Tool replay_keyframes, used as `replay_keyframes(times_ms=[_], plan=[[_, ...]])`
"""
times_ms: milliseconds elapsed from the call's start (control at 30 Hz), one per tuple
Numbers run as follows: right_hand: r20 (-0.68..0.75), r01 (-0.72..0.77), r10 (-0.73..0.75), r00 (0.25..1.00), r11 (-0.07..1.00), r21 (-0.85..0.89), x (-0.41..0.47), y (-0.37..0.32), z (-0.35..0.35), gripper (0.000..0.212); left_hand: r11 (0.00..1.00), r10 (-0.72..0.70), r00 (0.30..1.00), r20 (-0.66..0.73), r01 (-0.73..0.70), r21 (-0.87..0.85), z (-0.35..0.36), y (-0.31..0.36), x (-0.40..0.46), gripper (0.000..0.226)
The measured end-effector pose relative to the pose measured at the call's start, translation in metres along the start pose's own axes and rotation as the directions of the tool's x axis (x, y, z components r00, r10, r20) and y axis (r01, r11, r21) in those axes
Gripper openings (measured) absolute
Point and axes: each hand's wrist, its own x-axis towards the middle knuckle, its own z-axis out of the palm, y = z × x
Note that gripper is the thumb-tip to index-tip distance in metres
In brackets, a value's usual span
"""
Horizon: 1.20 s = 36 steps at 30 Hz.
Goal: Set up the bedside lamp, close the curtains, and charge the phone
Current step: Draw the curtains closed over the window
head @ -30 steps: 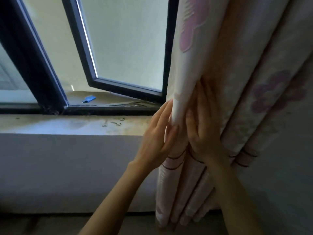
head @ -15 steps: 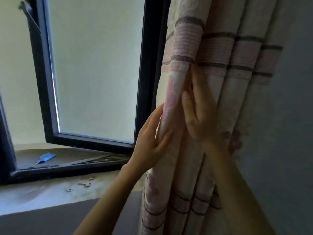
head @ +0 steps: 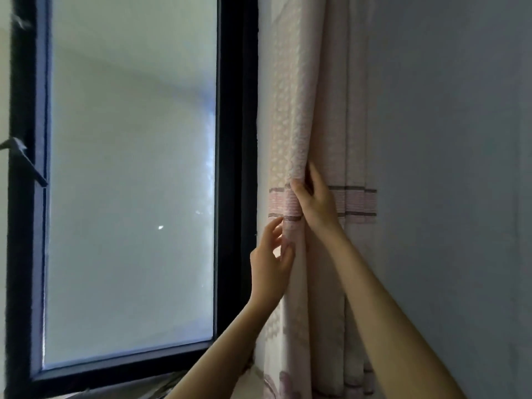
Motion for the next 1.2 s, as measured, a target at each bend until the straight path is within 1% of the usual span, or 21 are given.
replay_keyframes(times_ms=[100, 200, 267, 367, 467, 533, 667, 800, 900, 967, 1033, 1100, 1133, 1200], plan=[[-0.016, -0.026, 0.026, 1.0, 0.999, -0.031, 0.014, -0.013, 0.0, 0.037, 0.998, -0.05, 0.998, -0.026, 0.049, -0.043, 0.0, 0.011, 0.014, 0.027], [-0.025, -0.084, 0.083, 0.996, 0.996, -0.02, 0.027, -0.023, -0.002, 0.032, 0.993, -0.093, 0.994, -0.049, 0.09, -0.077, 0.001, 0.021, 0.029, 0.023], [-0.026, -0.117, 0.116, 0.993, 0.992, -0.039, 0.035, -0.028, -0.004, 0.029, 0.99, -0.107, 0.993, -0.05, 0.102, -0.095, 0.003, 0.029, 0.039, 0.02], [-0.061, -0.168, 0.165, 0.984, 0.985, -0.048, 0.044, -0.037, -0.008, 0.022, 0.991, -0.118, 0.992, -0.038, 0.115, -0.076, 0.005, 0.042, 0.052, 0.018], [-0.074, -0.195, 0.192, 0.979, 0.98, -0.039, 0.05, -0.045, -0.01, 0.014, 0.988, -0.125, 0.992, -0.026, 0.122, -0.092, 0.003, 0.054, 0.055, 0.008], [-0.078, -0.195, 0.195, 0.978, 0.981, 0.007, 0.053, -0.054, -0.011, 0.015, 0.986, -0.133, 0.991, -0.03, 0.129, -0.107, -0.003, 0.061, 0.053, 0.012], [-0.085, -0.192, 0.207, 0.975, 0.968, 0.163, 0.062, -0.087, -0.005, 0.03, 0.989, -0.096, 0.995, -0.029, 0.092, -0.12, -0.027, 0.078, 0.053, 0.002], [-0.078, -0.156, 0.177, 0.981, 0.964, 0.216, 0.077, -0.136, 0.011, 0.039, 0.979, -0.045, 0.998, 0.038, 0.052, -0.195, -0.07, 0.105, 0.048, 0.009], [-0.113, -0.108, 0.135, 0.984, 0.971, 0.214, 0.089, -0.177, 0.034, 0.046, 0.972, 0.02, 0.998, 0.066, -0.004, -0.236, -0.11, 0.129, 0.042, 0.009], [-0.113, -0.06, 0.081, 0.99, 0.982, 0.179, 0.094, -0.203, 0.057, 0.047, 0.967, 0.056, 0.996, 0.07, -0.037, -0.251, -0.137, 0.142, 0.042, 0.007], [-0.083, -0.018, 0.03, 0.996, 0.989, 0.149, 0.093, -0.229, 0.08, 0.046, 0.974, 0.093, 0.993, 0.071, -0.076, -0.215, -0.161, 0.154, 0.047, 0.007], [-0.059, 0.026, -0.017, 0.998, 0.989, 0.149, 0.091, -0.256, 0.101, 0.043, 0.979, 0.125, 0.99, 0.066, -0.112, -0.171, -0.181, 0.17, 0.056, 0.013], [-0.053, 0.044, -0.036, 0.998, 0.987, 0.154, 0.09, -0.268, 0.11, 0.042, 0.98, 0.138, 0.989, 0.05, -0.129, -0.154, -0.19, 0.179, 0.061, 0.017], [-0.039, 0.066, -0.06, 0.997, 0.984, 0.165, 0.087, -0.291, 0.125, 0.041, 0.983, 0.158, 0.987, -0.026, -0.159, -0.09, -0.205, 0.197, 0.073, 0.023]])
